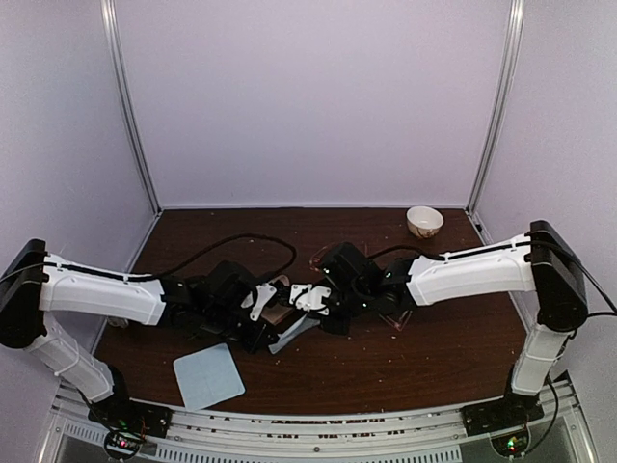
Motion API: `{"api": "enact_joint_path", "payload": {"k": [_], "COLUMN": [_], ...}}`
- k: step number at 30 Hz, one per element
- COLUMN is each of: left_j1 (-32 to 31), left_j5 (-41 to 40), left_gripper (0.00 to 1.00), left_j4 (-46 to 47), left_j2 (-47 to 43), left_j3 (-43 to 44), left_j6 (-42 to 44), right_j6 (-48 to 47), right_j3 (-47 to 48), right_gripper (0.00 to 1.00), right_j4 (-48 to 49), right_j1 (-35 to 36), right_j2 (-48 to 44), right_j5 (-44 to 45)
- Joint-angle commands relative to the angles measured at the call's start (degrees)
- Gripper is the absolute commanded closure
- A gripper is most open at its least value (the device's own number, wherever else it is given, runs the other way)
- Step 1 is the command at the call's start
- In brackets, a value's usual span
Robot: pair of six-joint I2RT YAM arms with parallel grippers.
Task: Organize the sunglasses
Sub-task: Place the glasses cleaning cloth in the sunglasses case.
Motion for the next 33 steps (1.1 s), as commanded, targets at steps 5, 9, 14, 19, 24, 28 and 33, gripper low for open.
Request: {"api": "enact_joint_path", "payload": {"k": [5,9,14,19,24,28,33], "left_j1": [1.9,3.2,3.7,4.8,5.9,6.6,7.2], "left_j5": [0.4,2.2,1.8,1.7,1.0,0.4,-0.1], "left_gripper": [1.0,1.0,1.0,1.0,1.0,1.0,1.0], "left_j4": [-1.6,0.0,-0.2,0.3,0.1,-0.1,-0.4], "left_j2": [0.9,1.4,2.0,2.1,2.5,2.6,2.9], "left_j3": [2.9,2.2,2.3,1.7,1.8,1.7,1.8], "left_j6": [-4.5,-6.8,-7.4,-8.4,-8.5,-8.7,-8.6], "right_j6": [-2.1,-2.2,-2.0,-1.9,-2.0,-2.0,-1.7], "right_j3": [7.7,10.4,12.3,13.7,16.2,17.6,19.7], "right_gripper": [1.0,1.0,1.0,1.0,1.0,1.0,1.0], "right_j4": [-4.8,-5.8,-5.5,-5.3,-6.0,-6.1,-6.4], "right_j1": [-2.3,-2.6,-3.1,-3.6,-3.9,-4.0,-4.0], "right_j2": [4.7,7.2,9.1,10.3,12.1,13.0,14.4], "right_j5": [-3.6,-3.8,-3.6,-3.0,-3.1,-2.9,-2.1]}}
